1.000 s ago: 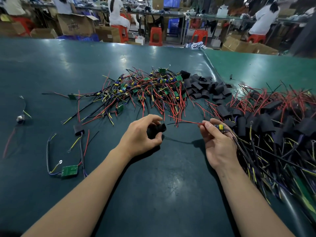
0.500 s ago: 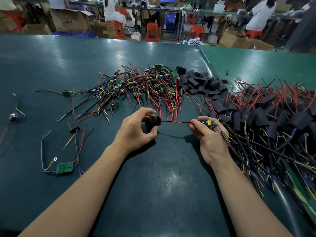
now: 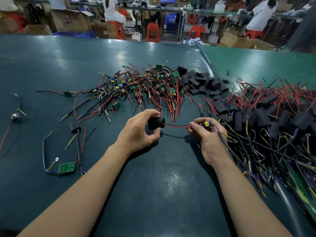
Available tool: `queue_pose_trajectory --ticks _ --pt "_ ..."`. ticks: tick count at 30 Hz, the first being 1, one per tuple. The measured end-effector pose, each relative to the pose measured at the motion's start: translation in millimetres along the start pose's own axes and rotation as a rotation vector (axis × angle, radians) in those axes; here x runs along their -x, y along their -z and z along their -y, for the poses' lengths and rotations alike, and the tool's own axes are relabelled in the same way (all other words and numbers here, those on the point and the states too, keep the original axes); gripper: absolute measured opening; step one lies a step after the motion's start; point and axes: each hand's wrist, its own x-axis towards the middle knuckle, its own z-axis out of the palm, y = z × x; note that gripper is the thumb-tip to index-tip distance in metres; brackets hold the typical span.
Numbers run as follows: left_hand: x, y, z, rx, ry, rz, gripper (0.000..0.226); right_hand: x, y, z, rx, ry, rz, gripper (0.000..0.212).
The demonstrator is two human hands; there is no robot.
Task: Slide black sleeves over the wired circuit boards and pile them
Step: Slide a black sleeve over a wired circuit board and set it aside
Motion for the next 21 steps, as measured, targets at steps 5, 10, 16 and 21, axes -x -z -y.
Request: queue_pose_trajectory --ticks 5,10,16,21 --pt "0.5 -2.2 -8.9 -0.099 -0.099 0.071 0.042 5.3 -6.2 1.4 0.109 -0.028 0.087 0.029" --pt "0.9 -16.0 -32.3 -0.048 -0.130 0.062 0.037 9.4 -6.8 2.9 0.213 0.019 0.147 0.016" --pt "1.8 -19.5 -37.5 -0.030 -0.112 -0.027 0.035 11.8 -7.2 4.3 0.380 0.114 0.229 0.014" --pt "3.0 -21.8 -33.7 0.005 -0.087 -0.049 0.037 14.8 -5.8 7.4 0.403 0.049 0.284 0.012"
